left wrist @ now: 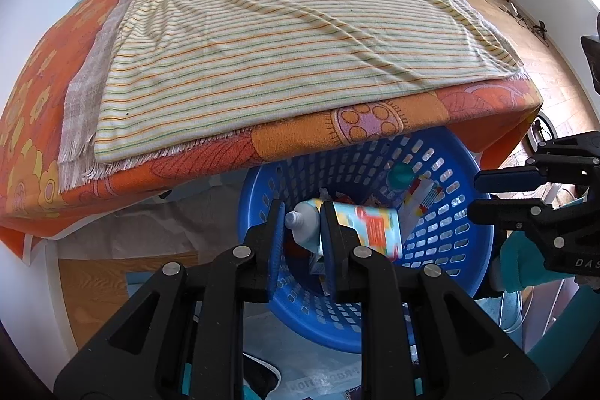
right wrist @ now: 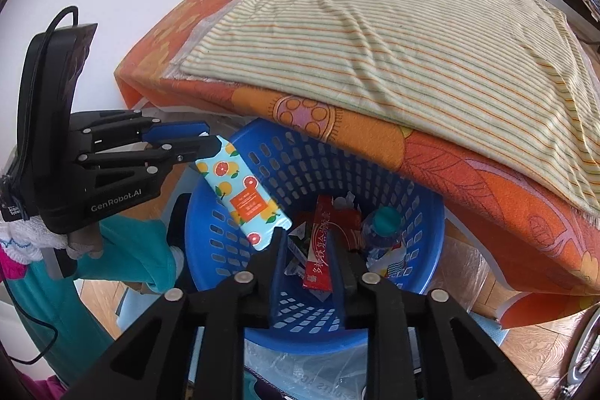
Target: Collect trash
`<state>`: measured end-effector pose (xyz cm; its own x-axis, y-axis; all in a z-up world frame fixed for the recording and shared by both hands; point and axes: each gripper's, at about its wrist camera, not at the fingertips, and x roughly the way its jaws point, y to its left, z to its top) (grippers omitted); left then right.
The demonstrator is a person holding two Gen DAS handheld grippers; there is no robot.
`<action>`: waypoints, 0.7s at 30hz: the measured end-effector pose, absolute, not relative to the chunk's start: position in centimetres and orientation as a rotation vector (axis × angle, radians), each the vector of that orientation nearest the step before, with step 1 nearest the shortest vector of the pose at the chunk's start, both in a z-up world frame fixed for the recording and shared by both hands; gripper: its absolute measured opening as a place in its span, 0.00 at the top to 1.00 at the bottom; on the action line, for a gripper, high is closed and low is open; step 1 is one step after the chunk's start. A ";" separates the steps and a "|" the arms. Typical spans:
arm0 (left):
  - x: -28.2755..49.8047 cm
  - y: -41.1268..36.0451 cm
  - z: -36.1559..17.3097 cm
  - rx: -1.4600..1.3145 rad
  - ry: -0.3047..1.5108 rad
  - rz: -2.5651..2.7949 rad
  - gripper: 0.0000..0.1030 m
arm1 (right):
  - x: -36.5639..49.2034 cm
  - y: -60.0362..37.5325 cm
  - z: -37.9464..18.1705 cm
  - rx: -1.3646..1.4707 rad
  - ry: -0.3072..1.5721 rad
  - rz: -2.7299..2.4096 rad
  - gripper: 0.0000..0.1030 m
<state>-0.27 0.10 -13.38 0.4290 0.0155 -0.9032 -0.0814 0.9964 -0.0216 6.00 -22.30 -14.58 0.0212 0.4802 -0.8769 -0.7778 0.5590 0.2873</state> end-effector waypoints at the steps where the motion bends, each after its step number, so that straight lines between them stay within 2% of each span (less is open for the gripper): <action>1: -0.3 0.1 -13.4 -0.066 1.129 0.061 0.83 | 6.0 -22.3 -14.6 -0.312 1.195 0.998 0.74; 3: -0.2 0.1 -13.6 -0.070 1.134 0.059 0.82 | 6.0 -22.3 -14.6 -0.319 1.193 0.994 0.72; 5: -0.2 0.1 -13.6 -0.071 1.137 0.058 0.79 | 6.0 -22.3 -14.6 -0.323 1.189 0.990 0.63; 7: -0.2 0.1 -13.6 -0.075 1.132 0.057 0.53 | 6.0 -22.3 -14.7 -0.328 1.183 0.985 0.54; 8: -0.2 0.1 -13.5 -0.076 1.125 0.059 0.49 | 6.0 -22.3 -14.7 -0.332 1.180 0.982 0.49; 10: -0.2 0.0 -13.4 -0.078 1.119 0.056 0.49 | 6.0 -22.3 -14.7 -0.333 1.179 0.979 0.44; 14: -0.2 0.0 -13.2 -0.088 1.118 0.054 0.46 | 6.1 -22.4 -14.9 -0.335 1.181 0.966 0.30; 16: -0.2 0.1 -13.0 -0.099 1.112 0.059 0.37 | 6.2 -22.5 -15.0 -0.337 1.179 0.957 0.27; 21: -0.2 0.3 -12.6 -0.115 1.100 0.065 0.36 | 6.5 -22.7 -14.8 -0.327 1.170 0.939 0.19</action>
